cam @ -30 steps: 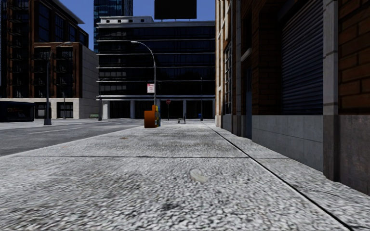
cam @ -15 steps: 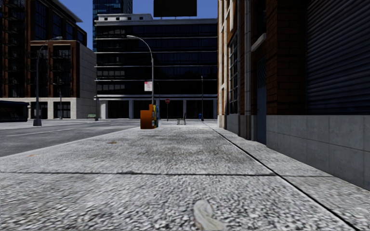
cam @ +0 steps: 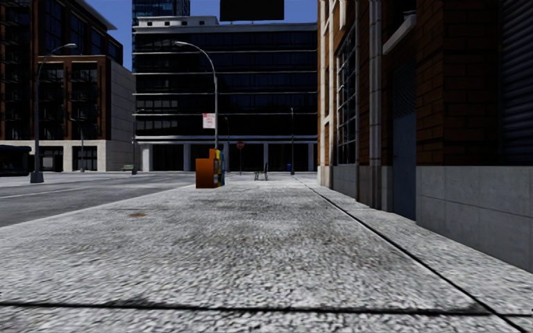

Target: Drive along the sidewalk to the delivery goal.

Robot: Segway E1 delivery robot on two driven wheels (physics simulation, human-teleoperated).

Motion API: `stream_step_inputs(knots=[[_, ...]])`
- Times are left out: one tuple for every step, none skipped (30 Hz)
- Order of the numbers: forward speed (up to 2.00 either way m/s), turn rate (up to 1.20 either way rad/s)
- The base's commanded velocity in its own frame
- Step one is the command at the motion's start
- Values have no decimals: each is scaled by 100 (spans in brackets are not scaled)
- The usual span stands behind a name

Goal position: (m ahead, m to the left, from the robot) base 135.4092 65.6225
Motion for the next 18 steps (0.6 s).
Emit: stream_step_inputs(knots=[[200, 0], [200, 0], [200, 0], [200, 0], [200, 0], [200, 0], [200, 0], [200, 0], [200, 0], [200, 0], [200, 0], [200, 0], [200, 0], [200, 0], [200, 0], [200, 0], [200, 0], [200, 0]])
